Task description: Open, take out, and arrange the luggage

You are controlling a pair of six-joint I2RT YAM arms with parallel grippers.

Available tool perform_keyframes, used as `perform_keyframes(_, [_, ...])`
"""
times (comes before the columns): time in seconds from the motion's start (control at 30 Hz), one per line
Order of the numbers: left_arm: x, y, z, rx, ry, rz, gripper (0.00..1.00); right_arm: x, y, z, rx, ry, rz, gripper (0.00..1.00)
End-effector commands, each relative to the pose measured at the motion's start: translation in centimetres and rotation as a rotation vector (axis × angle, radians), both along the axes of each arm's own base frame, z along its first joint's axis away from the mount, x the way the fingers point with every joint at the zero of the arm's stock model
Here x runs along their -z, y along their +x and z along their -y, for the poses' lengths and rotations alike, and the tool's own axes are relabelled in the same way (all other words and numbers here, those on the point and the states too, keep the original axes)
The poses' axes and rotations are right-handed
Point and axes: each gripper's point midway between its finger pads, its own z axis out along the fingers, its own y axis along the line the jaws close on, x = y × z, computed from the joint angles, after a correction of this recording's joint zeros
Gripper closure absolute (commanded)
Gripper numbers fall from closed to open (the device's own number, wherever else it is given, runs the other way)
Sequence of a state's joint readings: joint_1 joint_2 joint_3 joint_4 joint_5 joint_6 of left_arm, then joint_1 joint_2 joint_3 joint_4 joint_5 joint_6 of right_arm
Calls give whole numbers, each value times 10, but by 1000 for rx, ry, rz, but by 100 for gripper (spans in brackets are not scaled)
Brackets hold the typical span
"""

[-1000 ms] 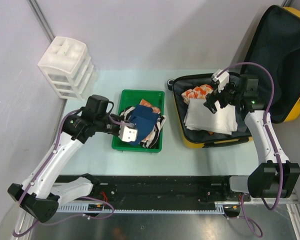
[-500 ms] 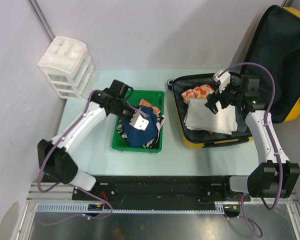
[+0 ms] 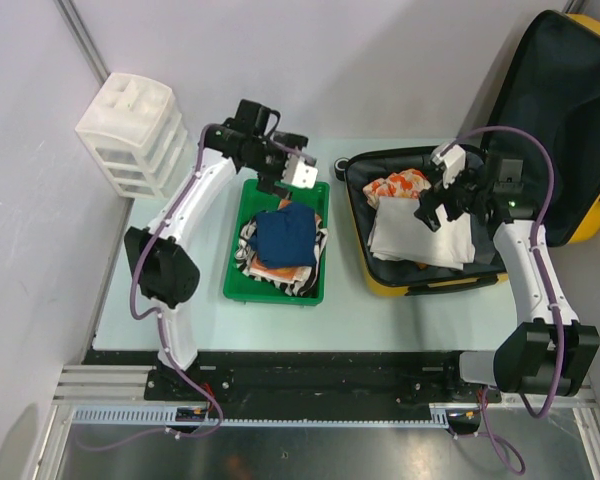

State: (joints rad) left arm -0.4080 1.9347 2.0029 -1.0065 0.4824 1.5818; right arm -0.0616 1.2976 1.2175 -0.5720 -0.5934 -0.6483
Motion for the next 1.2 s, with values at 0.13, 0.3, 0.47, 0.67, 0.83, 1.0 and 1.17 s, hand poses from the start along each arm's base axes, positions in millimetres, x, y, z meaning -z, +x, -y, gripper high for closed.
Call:
perform_keyframes(0.13, [-140,13,-16,-438,-528,-120,0,57,-22,-27,-45,-26,-249,10])
perform_keyframes(0.3, [-203,11,-51,-689,-843,-118,0,87,-26,-62,-83,-63,-301,13])
perform_keyframes(0.47, [-236,12,-90,-930,-1135,-67,0,129,-29,-83,-114,-180,-304,13])
perform_keyframes(0.67, [-256,-15,-114,-985,-1276,-96,0,171,-10,-76,-110,-301,-271,14])
perform_keyframes(0.83, [-259,-39,-97,-854,-1249,-149,0,196,-6,-70,-148,-309,-286,24])
perform_keyframes(1.0, [-244,-54,-84,-801,-1224,-238,0,209,-5,-66,-181,-289,-312,58])
perform_keyframes(1.17, [-217,-55,-77,-800,-1183,-309,0,196,-4,-54,-165,-266,-299,90])
